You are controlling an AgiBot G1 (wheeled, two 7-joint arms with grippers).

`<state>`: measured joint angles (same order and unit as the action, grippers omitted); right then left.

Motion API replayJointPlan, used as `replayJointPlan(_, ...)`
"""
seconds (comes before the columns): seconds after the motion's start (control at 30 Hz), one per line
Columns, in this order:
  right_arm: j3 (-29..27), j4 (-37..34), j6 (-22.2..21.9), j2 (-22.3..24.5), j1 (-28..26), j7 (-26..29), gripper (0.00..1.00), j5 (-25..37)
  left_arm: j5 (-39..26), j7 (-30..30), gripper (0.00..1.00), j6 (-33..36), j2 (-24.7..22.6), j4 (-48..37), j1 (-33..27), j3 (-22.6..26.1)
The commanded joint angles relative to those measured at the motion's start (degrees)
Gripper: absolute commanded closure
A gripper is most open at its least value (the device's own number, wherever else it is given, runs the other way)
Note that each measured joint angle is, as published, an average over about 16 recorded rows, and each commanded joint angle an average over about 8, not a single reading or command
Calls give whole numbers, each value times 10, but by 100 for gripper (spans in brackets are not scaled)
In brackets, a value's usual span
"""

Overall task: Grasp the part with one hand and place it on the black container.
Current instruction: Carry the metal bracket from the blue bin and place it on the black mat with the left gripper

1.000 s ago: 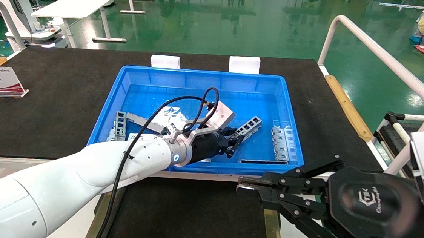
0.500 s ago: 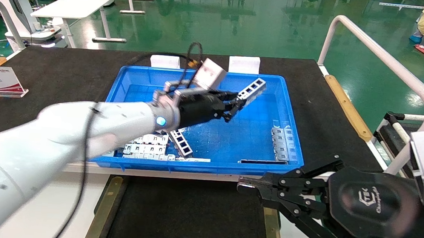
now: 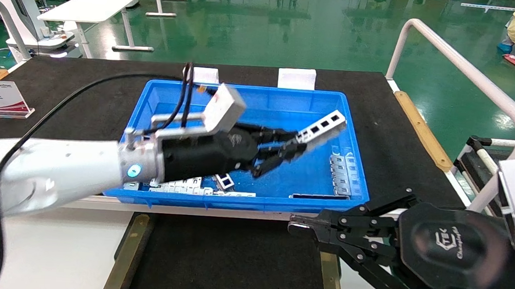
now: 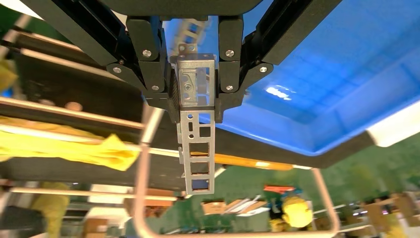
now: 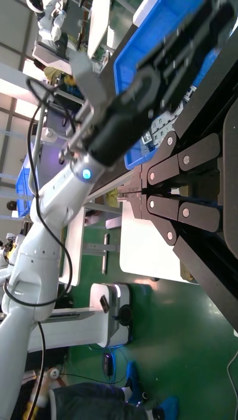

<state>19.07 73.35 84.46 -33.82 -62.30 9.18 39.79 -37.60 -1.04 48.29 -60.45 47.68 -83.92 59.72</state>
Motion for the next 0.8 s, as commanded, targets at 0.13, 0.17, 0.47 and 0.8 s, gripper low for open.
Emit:
replayJointPlan(0.13, 0, 0, 0, 0, 0, 0, 100, 0, 13, -3, 100, 16, 50, 71, 39, -4)
replayJointPlan(0.17, 0, 0, 0, 0, 0, 0, 100, 0, 14, -1, 100, 13, 61, 89, 48, -3)
replayJointPlan(0.47, 0, 0, 0, 0, 0, 0, 100, 0, 9, 15, 100, -57, 138, 217, 145, 16)
replayJointPlan(0.8, 0, 0, 0, 0, 0, 0, 100, 0, 10, 30, 100, -161, 159, 260, 258, 46)
